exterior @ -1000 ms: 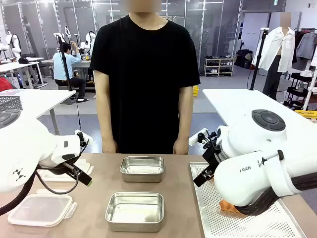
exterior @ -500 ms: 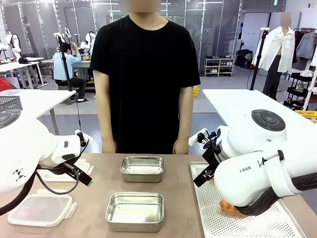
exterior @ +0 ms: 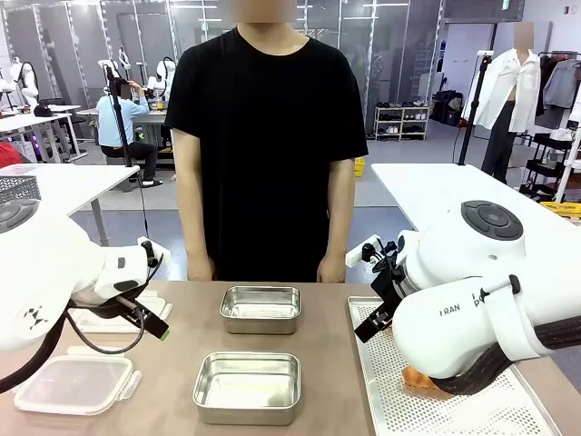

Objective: Place the bread into the airtight container.
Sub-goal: Pick up a Butter Roll and place it into an empty Airtight Container.

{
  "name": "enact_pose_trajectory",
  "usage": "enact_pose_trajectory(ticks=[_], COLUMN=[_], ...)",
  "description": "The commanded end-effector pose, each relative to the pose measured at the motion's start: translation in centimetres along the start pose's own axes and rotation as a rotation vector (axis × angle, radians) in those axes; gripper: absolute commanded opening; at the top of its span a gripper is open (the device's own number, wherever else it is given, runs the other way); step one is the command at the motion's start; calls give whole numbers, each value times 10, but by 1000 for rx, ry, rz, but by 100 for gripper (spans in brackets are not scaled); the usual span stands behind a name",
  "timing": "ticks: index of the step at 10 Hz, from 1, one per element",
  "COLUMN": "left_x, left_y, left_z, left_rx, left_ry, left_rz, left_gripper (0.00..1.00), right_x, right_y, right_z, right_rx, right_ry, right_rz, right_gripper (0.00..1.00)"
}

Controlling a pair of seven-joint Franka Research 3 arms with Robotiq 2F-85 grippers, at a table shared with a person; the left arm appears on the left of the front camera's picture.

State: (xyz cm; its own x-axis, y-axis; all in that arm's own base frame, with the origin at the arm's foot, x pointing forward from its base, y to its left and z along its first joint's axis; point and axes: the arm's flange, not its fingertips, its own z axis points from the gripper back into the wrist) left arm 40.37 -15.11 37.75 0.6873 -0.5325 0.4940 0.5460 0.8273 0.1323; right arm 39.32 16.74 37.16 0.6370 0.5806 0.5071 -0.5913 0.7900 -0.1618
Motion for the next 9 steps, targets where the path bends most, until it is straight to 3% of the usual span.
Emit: enact_pose_trajectory(ticks=[1, 3, 5, 6, 9], left_x=[28, 53, 80, 86, 77], left_y=[20, 50, 74, 80, 87], left_z=[37, 100, 200, 251, 393], left_rx=[-31, -115, -172, -211, -197], left_ry=[12, 18, 31, 31, -7], left_rz=[23, 71, 70, 52, 28], left_gripper=[100, 100, 100, 100, 100], right_x=[16, 39, 59, 60, 26], right_y=[-16, -43, -71, -78, -96], right_z=[31, 102, 204, 251, 379], right_rx=[36, 71, 124, 132, 84], right_ry=[25, 65, 117, 150, 96], right_rz=[-32, -46, -84, -80, -72], right_gripper=[100, 100, 100, 100, 100])
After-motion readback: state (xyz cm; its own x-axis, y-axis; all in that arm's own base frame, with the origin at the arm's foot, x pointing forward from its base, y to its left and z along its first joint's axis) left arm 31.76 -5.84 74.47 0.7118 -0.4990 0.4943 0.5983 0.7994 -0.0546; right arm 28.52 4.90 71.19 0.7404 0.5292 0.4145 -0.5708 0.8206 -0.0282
